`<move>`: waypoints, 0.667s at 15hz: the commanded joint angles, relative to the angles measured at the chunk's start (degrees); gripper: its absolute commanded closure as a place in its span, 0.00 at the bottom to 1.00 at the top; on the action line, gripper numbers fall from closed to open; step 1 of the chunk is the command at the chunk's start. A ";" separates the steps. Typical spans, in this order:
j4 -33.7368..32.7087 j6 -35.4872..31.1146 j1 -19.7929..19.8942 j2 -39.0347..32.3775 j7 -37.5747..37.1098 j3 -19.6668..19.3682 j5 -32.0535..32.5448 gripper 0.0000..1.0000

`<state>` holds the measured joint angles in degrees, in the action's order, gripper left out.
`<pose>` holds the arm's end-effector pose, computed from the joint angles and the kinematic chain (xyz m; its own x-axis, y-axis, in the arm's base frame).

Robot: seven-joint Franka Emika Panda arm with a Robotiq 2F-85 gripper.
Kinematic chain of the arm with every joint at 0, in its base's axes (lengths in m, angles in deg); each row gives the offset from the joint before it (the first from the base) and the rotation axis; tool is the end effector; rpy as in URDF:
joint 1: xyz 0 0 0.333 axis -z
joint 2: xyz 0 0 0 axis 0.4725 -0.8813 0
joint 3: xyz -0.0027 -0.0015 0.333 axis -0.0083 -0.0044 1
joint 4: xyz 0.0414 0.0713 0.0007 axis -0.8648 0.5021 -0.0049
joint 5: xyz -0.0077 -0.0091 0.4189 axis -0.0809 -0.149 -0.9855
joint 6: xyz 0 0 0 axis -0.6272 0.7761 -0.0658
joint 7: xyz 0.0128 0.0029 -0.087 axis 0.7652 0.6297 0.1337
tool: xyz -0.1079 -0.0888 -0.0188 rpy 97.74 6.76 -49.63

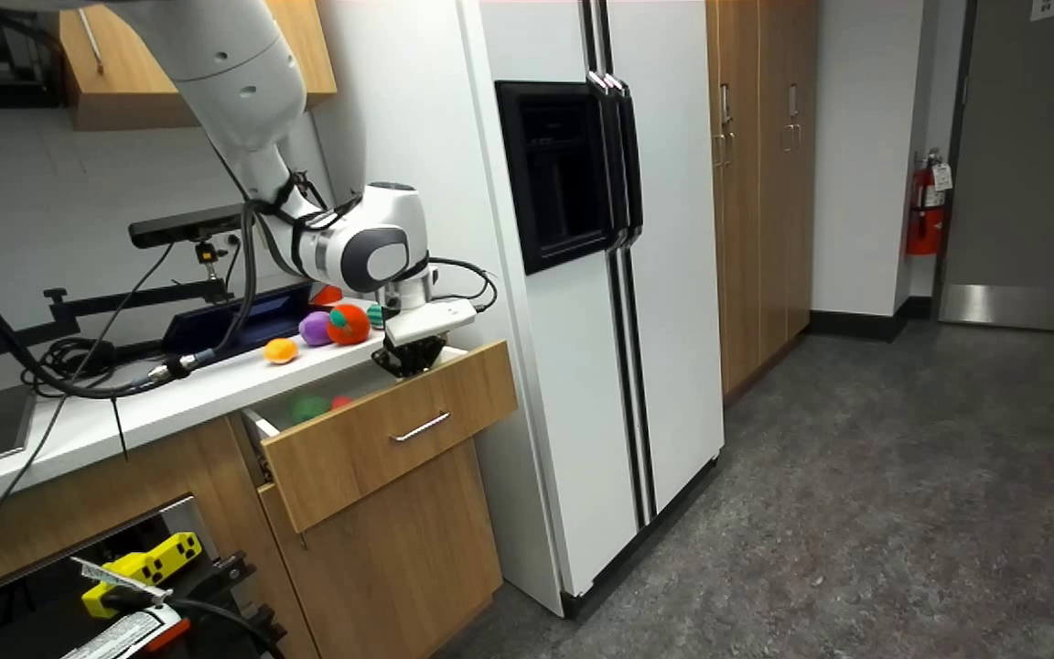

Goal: Open the drawer on the right

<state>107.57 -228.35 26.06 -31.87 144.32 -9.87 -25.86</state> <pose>0.5797 0.2577 0.1566 0.1489 0.9532 0.2631 0.9877 -0.1560 0.0064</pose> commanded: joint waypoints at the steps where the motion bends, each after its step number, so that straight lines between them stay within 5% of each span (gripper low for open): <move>1: 7.65 1.03 -2.05 7.60 -5.97 -5.98 5.76 1.00; 10: 20.12 3.06 7.50 23.49 -1.55 -9.65 2.41 1.00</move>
<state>121.36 -226.94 29.99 -16.75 139.38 -18.18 -21.24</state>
